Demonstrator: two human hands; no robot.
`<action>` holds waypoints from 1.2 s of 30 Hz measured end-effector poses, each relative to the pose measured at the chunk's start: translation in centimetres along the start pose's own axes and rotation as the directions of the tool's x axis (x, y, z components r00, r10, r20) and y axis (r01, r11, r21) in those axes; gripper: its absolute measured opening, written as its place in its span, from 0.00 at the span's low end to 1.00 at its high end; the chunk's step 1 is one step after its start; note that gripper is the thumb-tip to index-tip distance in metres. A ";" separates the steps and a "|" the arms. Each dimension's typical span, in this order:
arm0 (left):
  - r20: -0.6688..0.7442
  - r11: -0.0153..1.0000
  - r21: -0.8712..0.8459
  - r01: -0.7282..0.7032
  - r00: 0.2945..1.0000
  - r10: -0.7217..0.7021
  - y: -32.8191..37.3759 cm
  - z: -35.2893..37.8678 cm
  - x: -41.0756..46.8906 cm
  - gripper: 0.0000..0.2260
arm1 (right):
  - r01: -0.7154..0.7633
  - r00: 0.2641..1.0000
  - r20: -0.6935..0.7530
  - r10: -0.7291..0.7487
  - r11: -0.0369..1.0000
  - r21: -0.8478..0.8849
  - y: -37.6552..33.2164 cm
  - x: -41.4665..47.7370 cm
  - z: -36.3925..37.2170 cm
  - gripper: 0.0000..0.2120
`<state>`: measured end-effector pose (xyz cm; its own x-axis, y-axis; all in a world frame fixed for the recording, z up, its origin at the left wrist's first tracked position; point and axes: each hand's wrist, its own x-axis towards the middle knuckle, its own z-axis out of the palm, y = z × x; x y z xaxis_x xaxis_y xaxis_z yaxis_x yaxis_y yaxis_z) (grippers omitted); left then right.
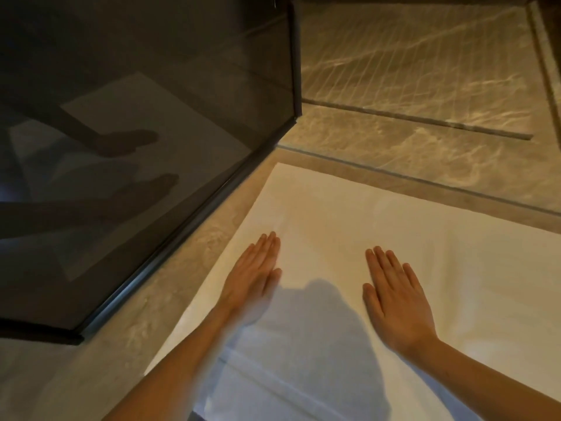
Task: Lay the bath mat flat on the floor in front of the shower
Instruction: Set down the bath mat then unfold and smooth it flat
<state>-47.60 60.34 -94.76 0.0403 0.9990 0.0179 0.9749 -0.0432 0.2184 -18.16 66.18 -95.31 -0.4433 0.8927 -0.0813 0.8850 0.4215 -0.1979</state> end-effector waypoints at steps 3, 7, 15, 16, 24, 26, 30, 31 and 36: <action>0.023 0.997 0.047 0.065 0.998 -0.066 -3.0 -0.9 -1.0 0.26 | 0.003 1.000 0.000 -0.003 1.000 0.004 -0.1 -0.1 0.2 0.29; 0.140 0.991 0.076 0.110 0.983 -0.119 -2.8 -2.0 -0.7 0.26 | 0.005 1.000 0.007 -0.005 1.000 0.002 -0.2 0.1 -0.3 0.30; 0.084 0.950 -0.013 -0.311 0.947 0.311 9.7 0.9 -7.4 0.27 | -0.031 0.999 0.025 0.030 0.999 0.038 -1.2 0.1 -1.5 0.31; 0.102 0.957 -0.006 -0.289 0.952 0.288 10.4 1.6 -8.0 0.26 | -0.029 1.000 0.015 0.028 0.998 0.063 -1.6 -0.2 -1.7 0.31; 0.150 0.978 0.009 -0.206 0.968 0.203 9.5 1.7 -8.4 0.27 | 0.156 0.985 0.075 -0.158 0.987 0.031 -3.9 -4.7 -0.4 0.31; 0.131 0.988 0.022 -0.156 0.980 0.151 7.4 1.1 -9.2 0.27 | 0.170 0.981 0.087 -0.172 0.985 0.030 -3.6 -4.6 -0.2 0.31; 0.099 0.999 -0.009 0.046 0.994 -0.045 1.5 -0.5 -11.5 0.27 | 0.178 0.981 0.072 -0.181 0.983 0.047 -3.5 -4.5 0.0 0.30; 0.102 0.995 -0.029 0.093 0.991 -0.090 0.1 -0.8 -12.1 0.28 | 0.181 0.980 0.074 -0.184 0.982 0.046 -3.5 -4.6 0.0 0.30; 0.100 0.978 -0.036 0.204 0.975 -0.199 -5.0 -1.7 -15.8 0.27 | 0.184 0.979 0.078 -0.188 0.982 0.046 -3.5 -4.7 0.1 0.30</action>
<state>-53.50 44.73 -94.43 -0.1333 0.9834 -0.1234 0.9541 0.1610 0.2524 -19.19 60.55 -94.31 -0.6112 0.7826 -0.1185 0.7805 0.5710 -0.2547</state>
